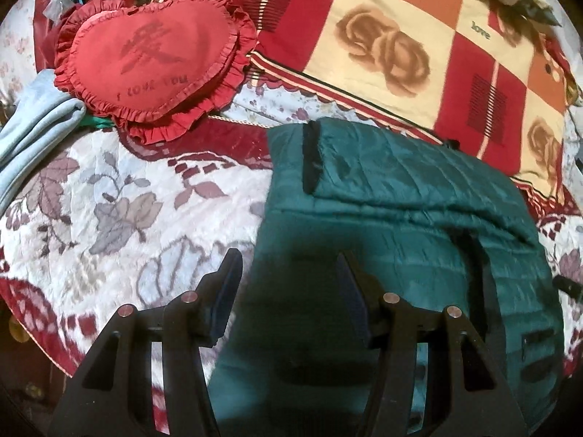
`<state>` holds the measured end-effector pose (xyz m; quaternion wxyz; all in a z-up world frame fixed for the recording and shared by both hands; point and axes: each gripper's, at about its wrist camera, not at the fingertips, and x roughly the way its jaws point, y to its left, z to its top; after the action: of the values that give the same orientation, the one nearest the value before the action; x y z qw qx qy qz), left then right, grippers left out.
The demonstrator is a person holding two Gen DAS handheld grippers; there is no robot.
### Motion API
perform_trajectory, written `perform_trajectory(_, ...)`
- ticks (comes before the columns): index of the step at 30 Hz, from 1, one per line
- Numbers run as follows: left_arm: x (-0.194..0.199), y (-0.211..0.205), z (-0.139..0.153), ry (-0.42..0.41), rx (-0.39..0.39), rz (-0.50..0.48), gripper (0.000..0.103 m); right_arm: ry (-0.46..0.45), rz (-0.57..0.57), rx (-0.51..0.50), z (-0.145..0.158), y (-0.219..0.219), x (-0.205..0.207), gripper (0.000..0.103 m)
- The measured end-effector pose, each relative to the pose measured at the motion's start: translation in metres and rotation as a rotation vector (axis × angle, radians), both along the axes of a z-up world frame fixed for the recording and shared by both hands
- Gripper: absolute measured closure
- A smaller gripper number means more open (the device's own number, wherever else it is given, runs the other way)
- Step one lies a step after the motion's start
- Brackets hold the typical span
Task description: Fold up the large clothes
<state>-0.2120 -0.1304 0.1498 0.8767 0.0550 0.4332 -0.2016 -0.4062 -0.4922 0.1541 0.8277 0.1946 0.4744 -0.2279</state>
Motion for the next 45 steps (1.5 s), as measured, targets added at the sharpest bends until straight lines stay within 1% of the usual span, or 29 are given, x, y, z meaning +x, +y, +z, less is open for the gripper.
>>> perform_trajectory(9, -0.032, -0.008, -0.001, -0.031, 0.063, -0.062, 0.049, -0.043, 0.098, 0.009, 0.012, 0.038, -0.001, 0.016)
perform_trajectory(11, -0.036, -0.005, 0.0, -0.032, 0.057, -0.066, 0.049, -0.05, 0.121, 0.008, 0.017, 0.046, -0.005, 0.016)
perform_trajectory(17, -0.043, -0.002, 0.002, -0.028, 0.041, -0.075, 0.049, -0.03, 0.179, 0.0, 0.022, 0.068, -0.018, 0.016)
perform_trajectory(24, -0.051, 0.006, 0.0, -0.012, 0.036, -0.077, 0.049, -0.042, 0.19, 0.023, 0.021, 0.081, -0.037, 0.016)
perform_trajectory(33, -0.059, 0.02, -0.007, 0.008, 0.035, -0.062, 0.049, -0.048, 0.168, 0.041, 0.017, 0.083, -0.05, 0.016)
perform_trajectory(40, -0.06, 0.027, -0.013, 0.035, 0.029, -0.049, 0.049, -0.038, 0.18, 0.041, 0.015, 0.088, -0.051, 0.016)
perform_trajectory(45, -0.059, 0.029, -0.016, 0.05, 0.024, -0.043, 0.049, -0.036, 0.199, 0.022, 0.017, 0.094, -0.05, 0.016)
